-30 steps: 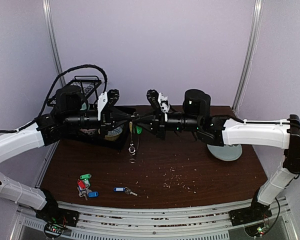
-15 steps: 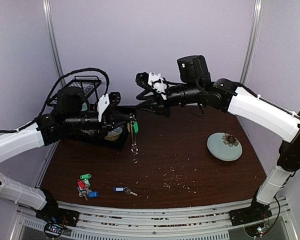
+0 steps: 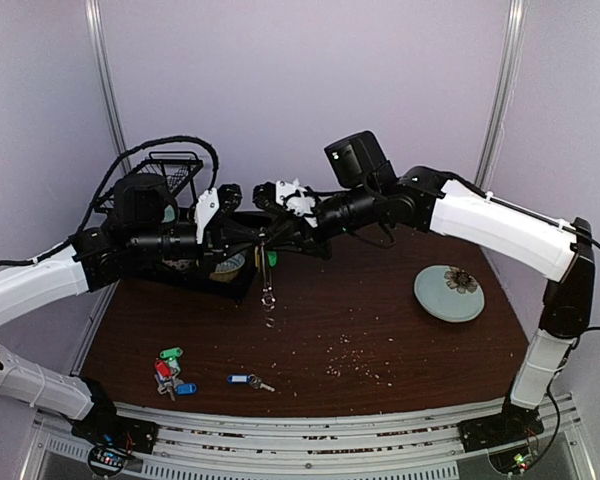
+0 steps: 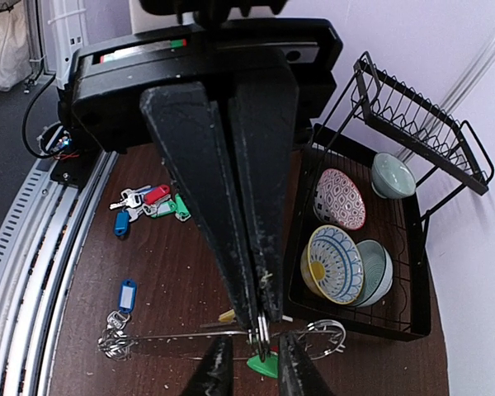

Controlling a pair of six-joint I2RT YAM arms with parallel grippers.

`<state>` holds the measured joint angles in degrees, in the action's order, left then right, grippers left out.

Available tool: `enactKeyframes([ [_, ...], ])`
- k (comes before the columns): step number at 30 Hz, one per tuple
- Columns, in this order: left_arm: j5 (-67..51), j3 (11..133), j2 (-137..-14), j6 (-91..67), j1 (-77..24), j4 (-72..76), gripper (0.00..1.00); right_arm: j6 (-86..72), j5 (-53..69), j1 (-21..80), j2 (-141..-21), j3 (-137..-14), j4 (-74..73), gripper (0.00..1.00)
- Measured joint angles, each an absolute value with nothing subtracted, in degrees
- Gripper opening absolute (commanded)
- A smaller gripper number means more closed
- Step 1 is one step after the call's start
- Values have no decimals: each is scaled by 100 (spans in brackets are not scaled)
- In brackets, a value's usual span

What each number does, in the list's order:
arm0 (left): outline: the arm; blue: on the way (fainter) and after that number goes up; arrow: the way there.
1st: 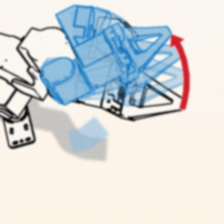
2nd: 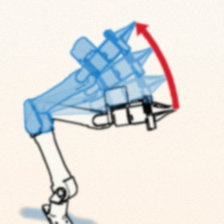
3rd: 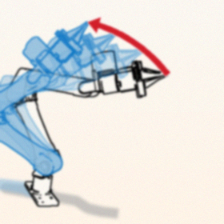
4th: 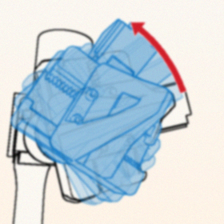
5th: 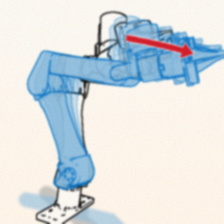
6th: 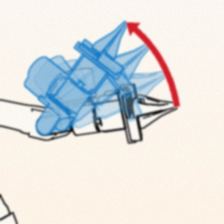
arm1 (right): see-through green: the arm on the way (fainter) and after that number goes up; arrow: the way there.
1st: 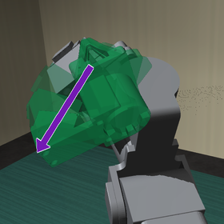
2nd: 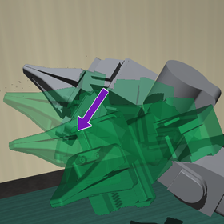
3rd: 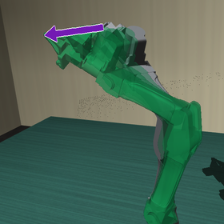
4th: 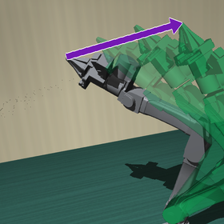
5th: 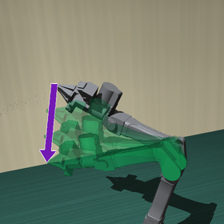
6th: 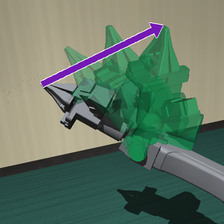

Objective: Put the keys on the keyring

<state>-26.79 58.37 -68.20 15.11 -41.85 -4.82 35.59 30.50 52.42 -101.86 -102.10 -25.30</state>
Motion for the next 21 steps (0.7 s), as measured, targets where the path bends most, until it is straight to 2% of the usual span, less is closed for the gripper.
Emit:
enactKeyframes([
  [6, -2681, 5837, -6820, 1511, -4200, -482, 0, 3522, 3070, 5253, -10202, -10250, -2467, 16],
  [10, -2670, 5837, -6820, 1511, -4200, -462, 0, 3542, 3089, 5266, -10202, -10302, -2475, 0],
  [16, -2685, 5837, -6820, 1529, -4206, -482, 0, 3540, 3046, 5275, -10202, -10326, -2558, 0],
  [17, -2687, 5837, -6820, 1527, -4206, -482, 15, 3520, 3020, 5275, -10195, -10326, -2558, 0],
  [18, -2681, 5837, -6820, 1522, -4206, -475, 23, 3452, 2991, 5275, -10182, -10300, -2523, 0],
  [19, -2672, 5837, -6820, 1494, -4206, -458, 24, 3369, 2967, 5273, -10143, -10208, -2392, 0],
  [21, -2676, 5839, -6820, 1446, -4206, -412, 17, 3079, 2891, 5264, -9950, -9789, -1938, 0],
])
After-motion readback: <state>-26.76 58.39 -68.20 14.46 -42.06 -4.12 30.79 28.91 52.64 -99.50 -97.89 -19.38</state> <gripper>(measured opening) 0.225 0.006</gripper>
